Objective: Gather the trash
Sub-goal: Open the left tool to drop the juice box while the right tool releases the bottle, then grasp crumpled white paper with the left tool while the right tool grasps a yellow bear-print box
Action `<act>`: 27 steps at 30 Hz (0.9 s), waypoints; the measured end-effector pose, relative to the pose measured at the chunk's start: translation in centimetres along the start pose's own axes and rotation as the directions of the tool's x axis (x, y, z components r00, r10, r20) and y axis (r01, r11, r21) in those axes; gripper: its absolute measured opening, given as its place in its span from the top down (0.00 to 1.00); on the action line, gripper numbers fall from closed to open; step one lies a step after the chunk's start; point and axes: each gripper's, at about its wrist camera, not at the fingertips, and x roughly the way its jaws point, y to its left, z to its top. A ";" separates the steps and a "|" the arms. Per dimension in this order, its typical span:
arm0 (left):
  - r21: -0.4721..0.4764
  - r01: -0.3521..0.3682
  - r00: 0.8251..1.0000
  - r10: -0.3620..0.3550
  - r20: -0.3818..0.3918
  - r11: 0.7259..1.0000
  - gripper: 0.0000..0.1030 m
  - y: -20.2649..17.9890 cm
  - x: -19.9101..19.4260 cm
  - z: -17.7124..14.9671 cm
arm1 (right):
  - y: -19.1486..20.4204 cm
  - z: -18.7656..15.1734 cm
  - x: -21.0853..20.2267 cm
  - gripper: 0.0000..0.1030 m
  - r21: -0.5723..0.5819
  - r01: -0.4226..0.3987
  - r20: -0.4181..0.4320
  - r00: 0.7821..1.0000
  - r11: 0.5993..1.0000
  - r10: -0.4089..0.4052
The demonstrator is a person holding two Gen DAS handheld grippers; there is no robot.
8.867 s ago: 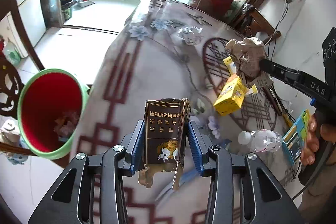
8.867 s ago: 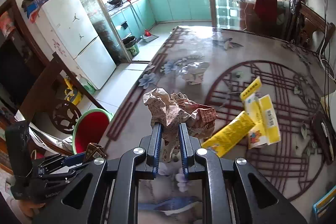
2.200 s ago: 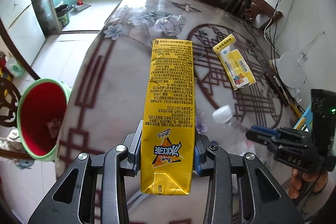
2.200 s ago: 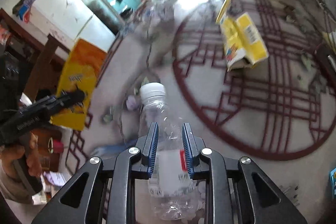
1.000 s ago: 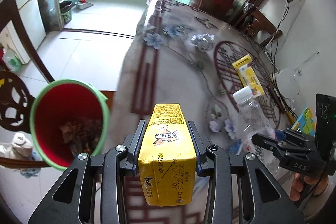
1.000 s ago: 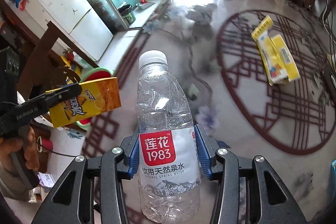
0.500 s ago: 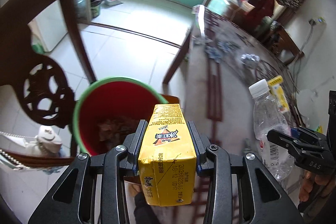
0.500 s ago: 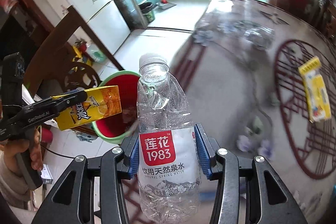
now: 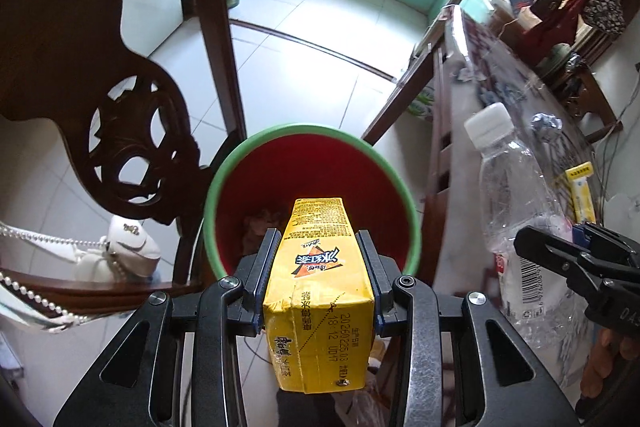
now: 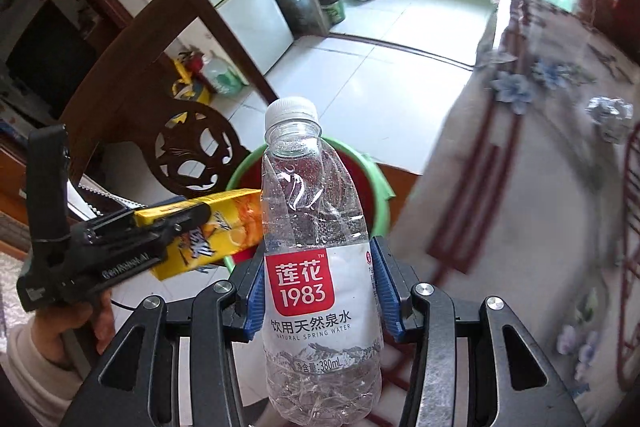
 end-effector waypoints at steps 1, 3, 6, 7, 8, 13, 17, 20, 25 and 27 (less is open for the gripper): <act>-0.006 -0.006 1.000 0.006 -0.004 1.000 0.65 0.3 0.2 0.0 | 0.3 0.3 0.5 0.56 -0.003 -0.008 -0.002 1.000 1.000 0.008; -0.021 -0.027 1.000 0.027 -0.004 0.999 0.64 0.7 0.4 0.2 | 0.8 0.7 1.5 0.55 -0.006 -0.019 -0.013 1.000 1.000 0.019; -0.031 -0.035 0.999 0.035 0.007 0.999 0.51 1.2 0.1 0.4 | 1.2 1.1 2.2 0.54 -0.001 -0.030 -0.022 0.999 1.000 0.030; -0.031 -0.038 0.999 0.039 0.015 0.999 0.43 1.3 0.0 0.5 | 1.3 1.2 2.3 0.52 -0.002 -0.031 -0.019 0.999 1.000 0.031; -0.031 -0.040 0.999 0.041 0.025 0.999 0.41 1.3 -0.3 0.6 | 1.3 1.3 2.2 0.52 -0.005 -0.030 -0.014 0.999 1.000 0.030; -0.031 -0.038 0.998 0.039 0.044 0.999 0.37 1.0 -0.8 0.9 | 0.8 1.5 1.0 0.51 -0.006 -0.019 0.019 1.000 1.000 0.019; 0.002 -0.011 0.998 0.011 0.064 1.000 0.37 -0.7 -1.7 1.3 | -1.9 1.1 -1.5 0.50 0.020 0.053 0.070 0.996 0.998 -0.055; 0.058 0.001 0.996 -0.007 0.091 0.998 0.34 -2.9 -2.5 1.6 | -6.3 0.3 -4.4 0.49 0.102 0.127 0.112 0.984 0.987 -0.138; 0.150 0.049 0.991 -0.068 0.119 0.988 0.32 -8.0 -3.7 2.2 | -18.0 -2.4 -10.9 0.46 0.284 0.311 0.126 0.926 0.907 -0.356; 0.189 0.072 0.986 -0.098 0.133 0.979 0.28 -10.8 -4.3 2.3 | -22.7 -3.4 -13.0 0.42 0.319 0.383 0.099 0.896 0.867 -0.432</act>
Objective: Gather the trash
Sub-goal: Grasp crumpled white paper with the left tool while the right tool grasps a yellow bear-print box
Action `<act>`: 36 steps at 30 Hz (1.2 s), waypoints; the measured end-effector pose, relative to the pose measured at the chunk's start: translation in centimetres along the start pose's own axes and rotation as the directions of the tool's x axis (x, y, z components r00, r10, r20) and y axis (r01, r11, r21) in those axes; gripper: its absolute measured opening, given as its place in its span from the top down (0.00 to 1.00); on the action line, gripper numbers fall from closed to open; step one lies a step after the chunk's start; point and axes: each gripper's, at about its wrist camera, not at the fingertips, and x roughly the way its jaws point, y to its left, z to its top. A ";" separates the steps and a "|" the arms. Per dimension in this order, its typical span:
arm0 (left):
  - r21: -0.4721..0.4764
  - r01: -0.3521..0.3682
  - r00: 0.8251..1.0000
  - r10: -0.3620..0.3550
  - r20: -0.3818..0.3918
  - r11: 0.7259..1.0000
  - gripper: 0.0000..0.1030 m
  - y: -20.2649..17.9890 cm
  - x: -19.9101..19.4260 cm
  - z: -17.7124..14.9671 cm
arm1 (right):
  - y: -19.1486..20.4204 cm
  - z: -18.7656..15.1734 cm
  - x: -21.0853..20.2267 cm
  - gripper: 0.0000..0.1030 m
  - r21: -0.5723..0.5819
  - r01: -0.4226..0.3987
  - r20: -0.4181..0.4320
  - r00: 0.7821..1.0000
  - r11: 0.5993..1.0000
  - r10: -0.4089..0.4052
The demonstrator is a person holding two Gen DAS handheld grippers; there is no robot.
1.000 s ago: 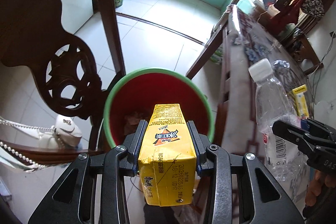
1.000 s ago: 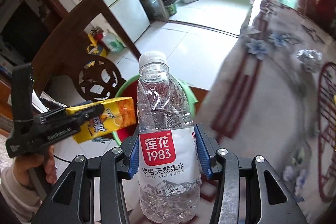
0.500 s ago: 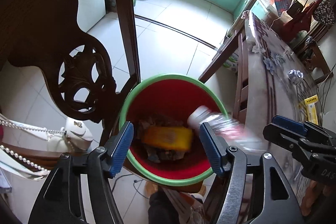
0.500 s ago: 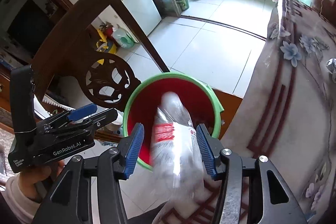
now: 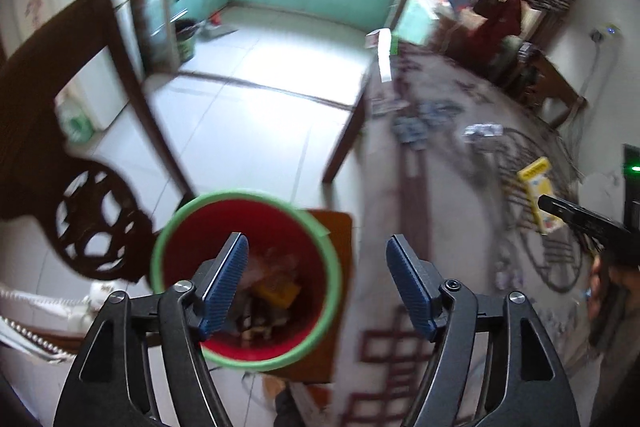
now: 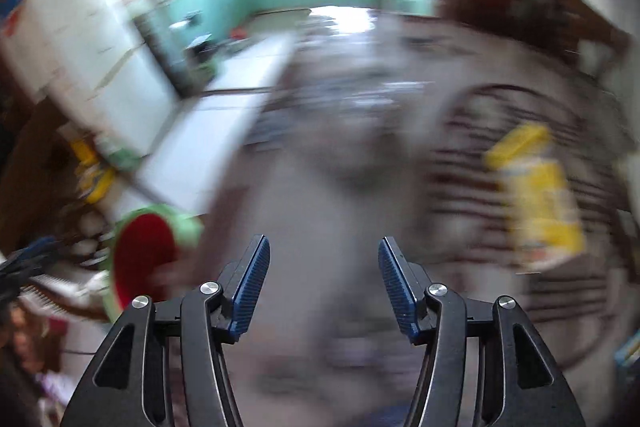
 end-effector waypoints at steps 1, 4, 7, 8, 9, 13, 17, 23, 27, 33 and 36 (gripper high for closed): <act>0.012 0.009 1.000 -0.009 0.009 1.000 0.25 -1.1 -0.1 0.2 | -2.5 0.3 0.3 0.41 0.008 0.041 -0.010 0.999 0.999 -0.041; 0.061 0.041 0.998 -0.043 0.034 0.997 0.21 -5.3 0.0 1.2 | -8.9 1.3 2.2 0.40 0.017 0.120 -0.058 0.991 0.993 -0.119; 0.133 0.064 0.996 -0.071 0.047 0.989 0.20 -10.0 1.0 2.5 | -13.2 2.0 5.1 0.40 0.015 0.121 -0.137 0.984 0.993 -0.118; 0.160 0.071 0.995 -0.080 0.055 0.985 0.20 -11.6 1.5 3.0 | -14.1 2.2 5.8 0.40 0.015 0.107 -0.151 0.983 0.994 -0.104; 0.178 0.074 0.994 -0.087 0.065 0.981 0.18 -12.9 1.8 3.4 | -14.9 2.3 6.7 0.40 0.008 0.089 -0.168 0.982 0.996 -0.087; 0.257 0.080 0.992 -0.103 0.076 0.963 0.16 -18.5 5.0 5.7 | -16.5 2.6 9.2 0.40 -0.040 0.081 -0.220 0.972 0.996 -0.088; 0.349 0.081 0.993 -0.104 0.049 0.934 0.16 -23.2 9.2 7.4 | -18.6 2.8 10.2 0.55 -0.009 0.026 -0.208 0.978 1.000 -0.028; 0.424 0.053 0.998 -0.060 0.003 0.904 0.16 -27.7 15.8 9.5 | -21.6 2.7 9.0 0.71 0.101 -0.103 -0.121 0.986 0.990 0.115; 0.406 0.030 0.998 -0.006 -0.061 0.913 0.16 -29.1 20.4 10.2 | -23.4 2.3 7.1 0.71 0.160 -0.159 -0.050 0.984 0.974 0.169; 0.376 0.000 0.993 0.045 -0.109 0.927 0.51 -30.2 23.8 10.1 | -23.7 1.8 5.1 0.71 0.177 -0.175 0.000 0.984 0.969 0.178; 0.367 -0.004 0.995 0.040 -0.089 0.930 0.55 -30.2 23.2 10.0 | -23.2 1.7 4.0 0.71 0.171 -0.174 0.026 0.985 0.970 0.172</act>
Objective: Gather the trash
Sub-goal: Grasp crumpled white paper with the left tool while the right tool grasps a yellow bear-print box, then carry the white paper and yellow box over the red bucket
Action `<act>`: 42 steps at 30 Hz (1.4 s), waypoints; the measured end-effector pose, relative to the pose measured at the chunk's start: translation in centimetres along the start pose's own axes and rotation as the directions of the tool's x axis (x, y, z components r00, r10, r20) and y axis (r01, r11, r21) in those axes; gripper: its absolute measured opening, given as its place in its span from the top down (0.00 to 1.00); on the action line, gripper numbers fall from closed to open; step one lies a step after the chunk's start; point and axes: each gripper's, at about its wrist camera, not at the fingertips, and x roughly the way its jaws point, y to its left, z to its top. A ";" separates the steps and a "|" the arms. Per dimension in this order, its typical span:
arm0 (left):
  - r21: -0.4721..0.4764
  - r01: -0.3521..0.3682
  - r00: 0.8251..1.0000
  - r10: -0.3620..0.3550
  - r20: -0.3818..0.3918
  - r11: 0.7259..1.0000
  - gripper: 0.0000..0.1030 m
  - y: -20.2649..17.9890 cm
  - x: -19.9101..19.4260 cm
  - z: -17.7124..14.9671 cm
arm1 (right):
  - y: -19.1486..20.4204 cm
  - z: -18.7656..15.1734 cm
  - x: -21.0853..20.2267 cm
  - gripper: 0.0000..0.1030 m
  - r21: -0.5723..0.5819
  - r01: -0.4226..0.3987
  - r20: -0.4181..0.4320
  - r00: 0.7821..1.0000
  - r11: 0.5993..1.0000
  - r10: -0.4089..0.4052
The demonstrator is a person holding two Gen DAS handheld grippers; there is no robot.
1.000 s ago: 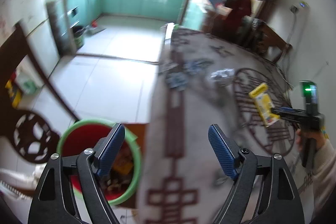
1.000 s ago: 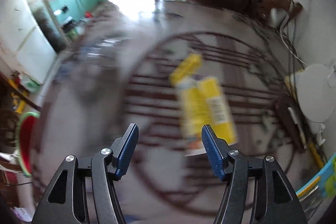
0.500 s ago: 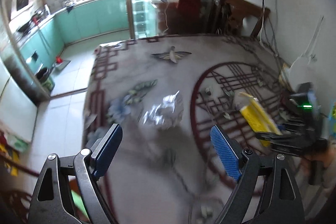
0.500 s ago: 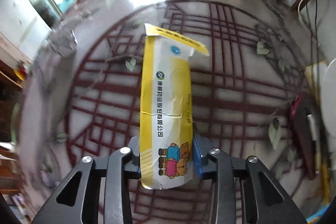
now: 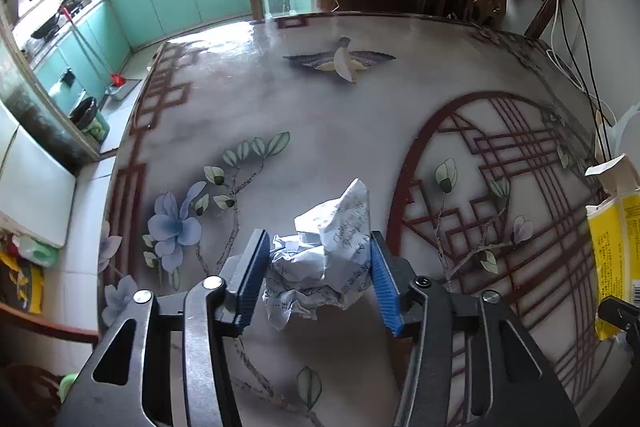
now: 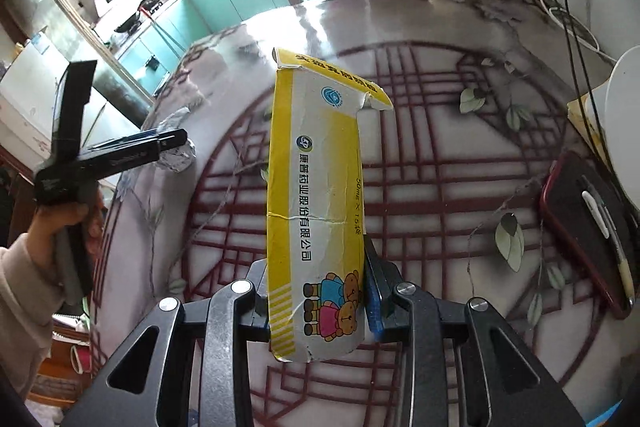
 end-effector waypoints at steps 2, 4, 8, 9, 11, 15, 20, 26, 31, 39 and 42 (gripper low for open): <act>-0.022 0.006 1.000 -0.006 0.009 1.000 0.57 0.1 -1.0 -0.3 | 0.7 -0.2 -0.7 0.71 -0.009 0.010 0.016 1.000 1.000 -0.009; -0.048 0.015 0.999 -0.014 0.029 0.999 0.57 0.4 -2.6 -0.8 | 1.6 0.0 -1.3 0.70 -0.018 0.015 0.030 0.999 1.000 -0.014; -0.074 0.059 0.995 -0.053 0.084 0.995 0.57 0.6 -6.9 -2.5 | 3.9 -0.4 -2.9 0.70 -0.041 0.008 0.046 0.999 0.999 -0.007; -0.073 0.067 0.993 -0.060 0.101 0.995 0.57 0.5 -8.5 -3.4 | 4.5 -0.5 -3.3 0.70 -0.052 0.007 0.049 0.999 0.999 -0.004; -0.074 0.081 0.990 -0.072 0.120 0.994 0.57 0.6 -10.7 -4.7 | 6.1 -0.9 -4.0 0.70 -0.084 0.014 0.056 0.998 0.996 -0.009; -0.101 0.089 0.987 -0.075 0.139 0.991 0.56 1.2 -14.0 -7.4 | 9.2 -2.0 -5.3 0.70 -0.129 0.008 0.063 0.998 0.992 0.001; -0.150 0.079 0.987 -0.056 0.153 0.986 0.56 2.3 -17.4 -10.8 | 13.1 -4.1 -6.7 0.70 -0.198 0.000 0.065 0.998 0.980 0.013; -0.238 0.068 0.986 -0.030 0.161 0.969 0.56 4.8 -19.8 -14.2 | 17.3 -6.9 -7.6 0.69 -0.267 -0.022 0.049 0.998 0.964 0.036; -0.290 0.057 0.987 -0.011 0.159 0.955 0.55 7.0 -20.9 -16.9 | 20.7 -8.7 -7.5 0.69 -0.322 -0.039 0.032 0.998 0.946 0.053; -0.353 0.036 0.987 0.022 0.160 0.935 0.55 10.9 -22.2 -19.8 | 25.7 -10.3 -7.2 0.69 -0.387 -0.060 0.026 0.997 0.920 0.076; -0.370 0.033 0.987 0.029 0.160 0.928 0.55 12.3 -22.5 -20.7 | 27.7 -10.8 -7.1 0.69 -0.405 -0.065 0.022 0.996 0.912 0.081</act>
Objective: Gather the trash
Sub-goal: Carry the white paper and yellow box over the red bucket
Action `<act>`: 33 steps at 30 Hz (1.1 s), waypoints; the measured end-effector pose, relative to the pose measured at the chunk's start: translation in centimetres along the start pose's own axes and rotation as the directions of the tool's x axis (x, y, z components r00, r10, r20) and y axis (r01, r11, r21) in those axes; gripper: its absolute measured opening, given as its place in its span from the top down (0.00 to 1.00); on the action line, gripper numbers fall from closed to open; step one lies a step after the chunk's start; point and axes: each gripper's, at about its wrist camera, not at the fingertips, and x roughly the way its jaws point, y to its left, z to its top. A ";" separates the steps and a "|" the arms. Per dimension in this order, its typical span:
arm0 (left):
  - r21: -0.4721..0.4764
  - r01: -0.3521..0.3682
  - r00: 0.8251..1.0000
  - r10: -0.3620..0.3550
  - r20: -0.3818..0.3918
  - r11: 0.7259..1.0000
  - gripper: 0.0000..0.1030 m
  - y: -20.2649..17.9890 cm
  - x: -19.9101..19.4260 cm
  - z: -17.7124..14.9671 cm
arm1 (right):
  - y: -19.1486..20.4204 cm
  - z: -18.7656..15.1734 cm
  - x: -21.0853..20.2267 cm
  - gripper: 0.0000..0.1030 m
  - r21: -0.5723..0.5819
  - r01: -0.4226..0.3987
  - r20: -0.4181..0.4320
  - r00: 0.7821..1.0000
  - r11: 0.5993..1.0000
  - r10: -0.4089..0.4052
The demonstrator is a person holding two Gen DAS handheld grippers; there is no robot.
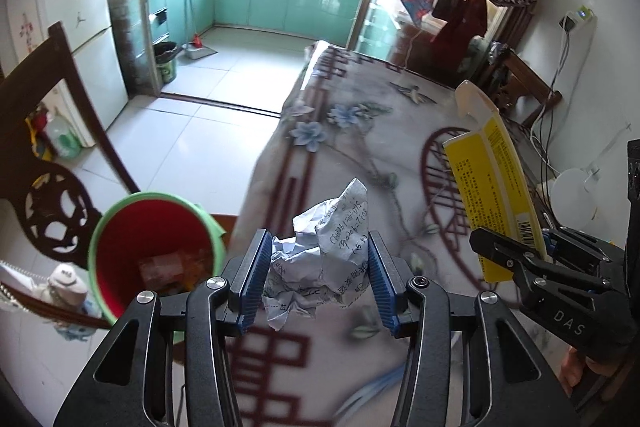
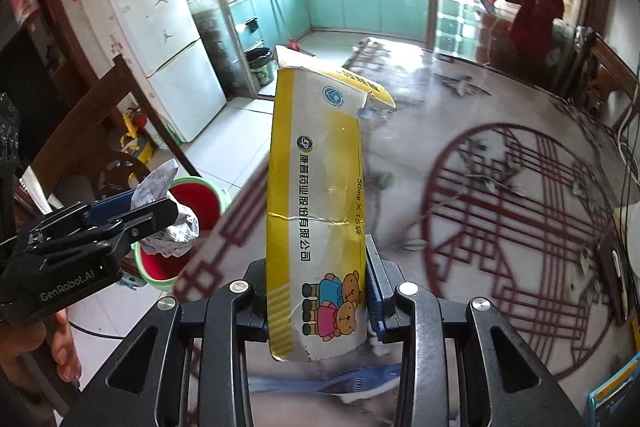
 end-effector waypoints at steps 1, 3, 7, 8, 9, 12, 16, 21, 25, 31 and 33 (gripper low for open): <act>-0.004 -0.001 1.000 0.001 0.001 1.000 0.55 0.4 -0.1 -0.1 | 0.6 0.1 0.1 0.69 -0.006 -0.002 -0.001 1.000 1.000 0.002; -0.013 -0.005 1.000 0.005 0.001 1.000 0.55 1.4 -0.3 -0.2 | 1.8 0.2 0.3 0.69 -0.015 -0.005 -0.003 1.000 1.000 0.005; -0.028 -0.010 1.000 0.010 -0.002 1.000 0.55 3.4 -0.7 -0.4 | 4.0 0.5 0.8 0.69 -0.031 -0.007 -0.006 1.000 1.000 0.007; -0.030 -0.010 1.000 0.010 -0.002 1.000 0.55 3.9 -0.8 -0.4 | 4.4 0.6 0.9 0.69 -0.033 -0.007 -0.006 1.000 0.999 0.007; -0.032 -0.011 1.000 0.011 -0.003 0.999 0.55 4.4 -0.8 -0.3 | 5.0 0.7 1.0 0.69 -0.037 -0.006 -0.006 1.000 0.999 0.006; -0.035 -0.013 1.000 0.013 -0.005 0.999 0.55 5.6 -0.9 -0.3 | 6.3 1.0 1.3 0.69 -0.048 -0.001 -0.005 1.000 0.999 0.001; -0.038 -0.017 1.000 0.016 -0.006 0.999 0.55 7.3 -1.0 -0.1 | 8.1 1.5 1.8 0.69 -0.053 -0.001 -0.004 1.000 0.999 0.001; -0.042 -0.024 1.000 0.024 -0.009 0.999 0.55 9.6 -1.2 0.2 | 10.1 2.0 2.6 0.69 -0.054 -0.006 -0.005 1.000 0.999 0.006; -0.049 -0.034 0.999 0.033 -0.012 0.998 0.55 11.4 -1.3 0.2 | 11.8 2.4 3.2 0.69 -0.060 -0.009 -0.004 1.000 0.998 0.008; -0.067 -0.047 0.999 0.046 -0.015 0.997 0.55 14.2 -1.6 0.3 | 14.8 2.9 4.4 0.69 -0.082 -0.019 -0.013 1.000 0.996 0.018; -0.073 -0.052 0.999 0.051 -0.016 0.996 0.55 14.9 -1.7 0.3 | 15.7 3.0 4.8 0.69 -0.093 -0.023 -0.018 1.000 0.995 0.021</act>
